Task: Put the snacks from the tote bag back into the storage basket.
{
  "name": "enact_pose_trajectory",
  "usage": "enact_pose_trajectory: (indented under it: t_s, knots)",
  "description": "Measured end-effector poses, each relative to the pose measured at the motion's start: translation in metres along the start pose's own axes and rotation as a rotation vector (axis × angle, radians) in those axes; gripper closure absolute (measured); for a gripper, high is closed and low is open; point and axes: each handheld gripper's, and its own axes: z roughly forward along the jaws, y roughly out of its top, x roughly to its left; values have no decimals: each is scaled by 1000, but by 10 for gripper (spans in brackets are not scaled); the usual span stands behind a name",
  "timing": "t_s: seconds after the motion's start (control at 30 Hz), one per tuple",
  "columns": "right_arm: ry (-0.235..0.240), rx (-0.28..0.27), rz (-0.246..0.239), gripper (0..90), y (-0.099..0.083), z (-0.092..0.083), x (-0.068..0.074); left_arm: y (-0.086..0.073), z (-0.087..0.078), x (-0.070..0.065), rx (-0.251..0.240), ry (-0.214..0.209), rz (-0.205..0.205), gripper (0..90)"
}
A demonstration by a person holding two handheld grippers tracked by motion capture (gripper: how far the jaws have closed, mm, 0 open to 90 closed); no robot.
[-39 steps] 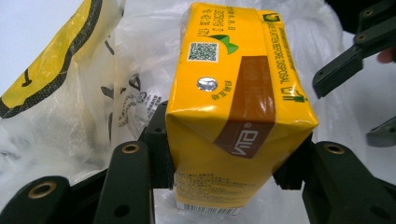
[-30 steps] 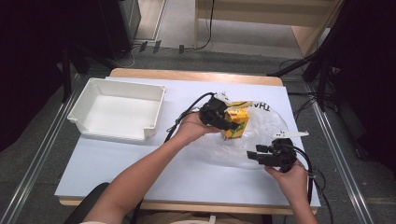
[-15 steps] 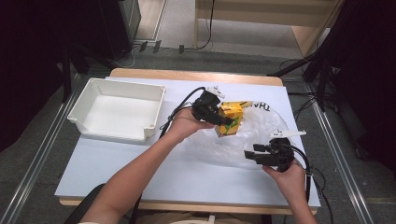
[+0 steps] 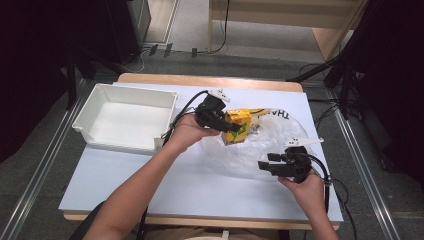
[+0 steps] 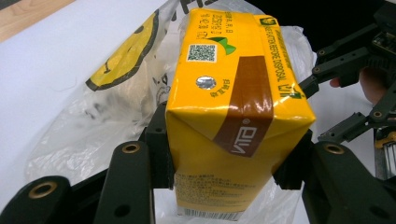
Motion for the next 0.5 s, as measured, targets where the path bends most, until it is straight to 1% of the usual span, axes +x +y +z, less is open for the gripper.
enact_pose_trajectory:
  t_s: [0.13,0.23,0.27,0.3,0.33,0.4,0.5]
  knots:
    - [0,0,1,426,1,1,0,-2,-7,1,0,12,-5,524]
    - [1,-1,0,425,2,1,-1,-3,-10,3,-5,8,-17,524]
    - [2,-1,3,425,2,2,-1,-3,-11,5,-2,6,-13,524]
    - [4,0,4,426,2,2,-1,-4,-12,5,-5,5,-25,524]
    - [4,0,4,426,2,2,-1,-4,-12,6,-5,4,-28,524]
    - [-1,4,-4,425,2,3,0,-4,-13,7,2,8,-27,525]
    - [-3,-1,-9,426,2,3,0,-5,-15,8,0,8,-32,525]
